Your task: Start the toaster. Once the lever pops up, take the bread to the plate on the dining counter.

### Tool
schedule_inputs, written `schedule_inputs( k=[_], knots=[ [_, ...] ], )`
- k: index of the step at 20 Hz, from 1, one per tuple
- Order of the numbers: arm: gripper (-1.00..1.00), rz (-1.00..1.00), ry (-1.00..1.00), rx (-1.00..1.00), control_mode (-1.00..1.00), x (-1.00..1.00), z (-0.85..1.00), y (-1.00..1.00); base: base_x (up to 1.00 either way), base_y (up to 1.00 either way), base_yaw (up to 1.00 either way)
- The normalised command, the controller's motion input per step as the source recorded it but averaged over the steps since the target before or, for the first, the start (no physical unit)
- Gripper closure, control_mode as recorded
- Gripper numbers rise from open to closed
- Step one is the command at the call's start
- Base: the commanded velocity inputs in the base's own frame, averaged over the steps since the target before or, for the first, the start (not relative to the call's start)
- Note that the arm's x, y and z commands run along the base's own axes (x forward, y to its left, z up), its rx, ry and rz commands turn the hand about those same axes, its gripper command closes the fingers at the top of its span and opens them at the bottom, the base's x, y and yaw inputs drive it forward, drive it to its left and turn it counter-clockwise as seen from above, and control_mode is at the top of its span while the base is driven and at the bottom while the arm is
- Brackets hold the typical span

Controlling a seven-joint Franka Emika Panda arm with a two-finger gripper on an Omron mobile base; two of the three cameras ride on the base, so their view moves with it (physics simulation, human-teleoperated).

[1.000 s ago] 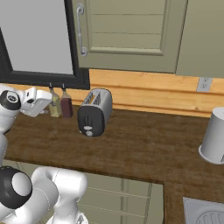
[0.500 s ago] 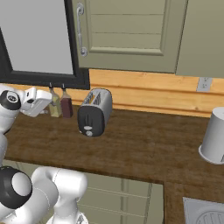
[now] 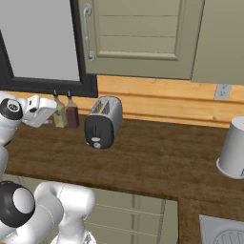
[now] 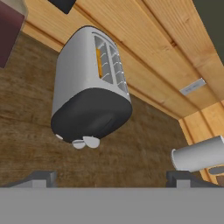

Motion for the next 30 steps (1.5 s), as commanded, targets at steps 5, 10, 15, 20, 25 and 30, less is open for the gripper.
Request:
schedule_inputs(
  k=[5,10,15,20,25,30],
  knots=[
    [-1.0,0.0,0.0,0.0,-1.0,0.0,0.0,0.0,0.0,0.0,0.0],
    [-1.0,0.0,0.0,0.0,-1.0,0.0,0.0,0.0,0.0,0.0,0.0],
    [-1.0,0.0,0.0,0.0,-1.0,0.0,0.0,0.0,0.0,0.0,0.0],
    [-1.0,0.0,0.0,0.0,-1.0,0.0,0.0,0.0,0.0,0.0,0.0],
    [-1.0,0.0,0.0,0.0,-1.0,0.0,0.0,0.0,0.0,0.0,0.0],
    [-1.0,0.0,0.0,0.0,-1.0,0.0,0.0,0.0,0.0,0.0,0.0]
  ],
)
